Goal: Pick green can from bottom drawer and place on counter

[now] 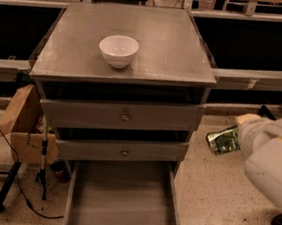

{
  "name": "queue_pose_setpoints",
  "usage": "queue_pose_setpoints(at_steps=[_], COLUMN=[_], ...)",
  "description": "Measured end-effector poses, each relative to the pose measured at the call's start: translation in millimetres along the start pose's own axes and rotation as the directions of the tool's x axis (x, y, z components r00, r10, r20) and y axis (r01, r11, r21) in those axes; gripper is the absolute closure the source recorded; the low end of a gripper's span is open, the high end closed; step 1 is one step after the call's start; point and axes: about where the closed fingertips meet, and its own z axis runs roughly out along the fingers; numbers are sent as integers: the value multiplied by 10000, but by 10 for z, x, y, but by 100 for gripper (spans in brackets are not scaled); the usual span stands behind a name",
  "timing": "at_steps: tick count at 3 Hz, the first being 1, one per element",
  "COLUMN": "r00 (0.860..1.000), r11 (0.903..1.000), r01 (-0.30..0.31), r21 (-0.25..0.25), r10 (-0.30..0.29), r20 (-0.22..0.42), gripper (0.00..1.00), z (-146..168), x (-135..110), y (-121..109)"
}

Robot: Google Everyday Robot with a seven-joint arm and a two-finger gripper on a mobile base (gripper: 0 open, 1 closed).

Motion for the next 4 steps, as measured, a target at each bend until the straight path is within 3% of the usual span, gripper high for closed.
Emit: queue_pose_setpoints(at_steps=[1,2,3,4], r00=[9976,9993,9966,9808], r11=[9858,9604,9306,9498], r01=[-107,-117,-341,-557], r21=[1675,2783,3643,3079], r10=[219,212,45,-56], r20=[-652,-309,819,1949], gripper=[100,100,100,100], z=[-330,-387,-204,205], x=[439,441,295,90], y=[-1062,-1868,-2643,-2937])
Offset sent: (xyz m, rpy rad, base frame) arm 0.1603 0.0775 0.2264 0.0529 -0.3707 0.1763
